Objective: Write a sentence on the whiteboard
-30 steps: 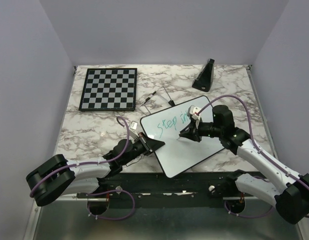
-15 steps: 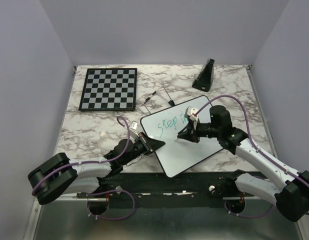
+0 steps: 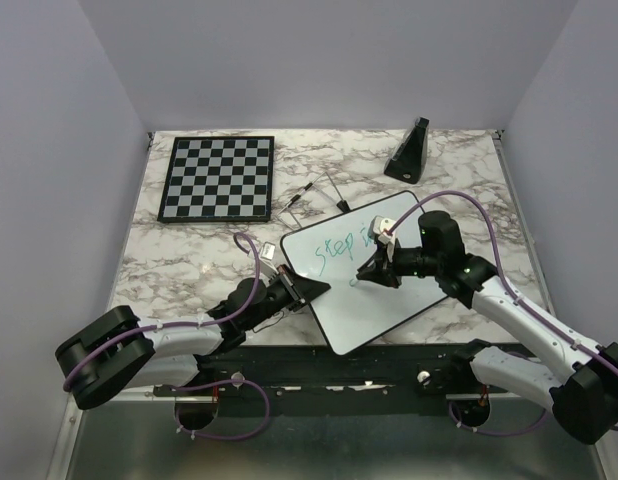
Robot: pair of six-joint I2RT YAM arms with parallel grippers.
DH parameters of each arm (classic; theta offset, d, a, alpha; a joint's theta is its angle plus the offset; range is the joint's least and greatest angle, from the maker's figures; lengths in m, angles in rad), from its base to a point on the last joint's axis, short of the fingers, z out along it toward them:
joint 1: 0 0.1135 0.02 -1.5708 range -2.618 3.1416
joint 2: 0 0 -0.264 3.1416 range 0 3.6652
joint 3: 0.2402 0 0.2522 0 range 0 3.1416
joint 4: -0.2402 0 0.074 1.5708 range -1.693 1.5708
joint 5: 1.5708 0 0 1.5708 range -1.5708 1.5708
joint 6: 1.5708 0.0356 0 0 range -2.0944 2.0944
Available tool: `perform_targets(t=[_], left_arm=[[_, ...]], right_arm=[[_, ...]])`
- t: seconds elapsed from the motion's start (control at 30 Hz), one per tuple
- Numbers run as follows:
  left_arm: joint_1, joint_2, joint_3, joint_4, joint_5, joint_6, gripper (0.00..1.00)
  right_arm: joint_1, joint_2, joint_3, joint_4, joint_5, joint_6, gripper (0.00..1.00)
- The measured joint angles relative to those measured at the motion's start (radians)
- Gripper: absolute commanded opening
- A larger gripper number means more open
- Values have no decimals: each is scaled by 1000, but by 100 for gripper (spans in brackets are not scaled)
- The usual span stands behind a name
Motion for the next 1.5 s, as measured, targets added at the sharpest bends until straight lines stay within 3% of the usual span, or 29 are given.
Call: perform_targets(t=[0.43, 0.93, 1.17, 1.5], left_arm=[[0, -20, 0, -23, -4, 1, 0], [0, -21, 0, -22, -5, 3, 0], [0, -24, 0, -23, -5, 5, 0], [0, -25, 0, -23, -5, 6, 0]], right_arm=[[0, -1, 27, -84, 23, -33, 1], [50, 42, 85, -151, -52, -40, 1], [-63, 14, 95, -84, 27, 35, 1], [-66, 57, 91, -66, 54, 58, 1]])
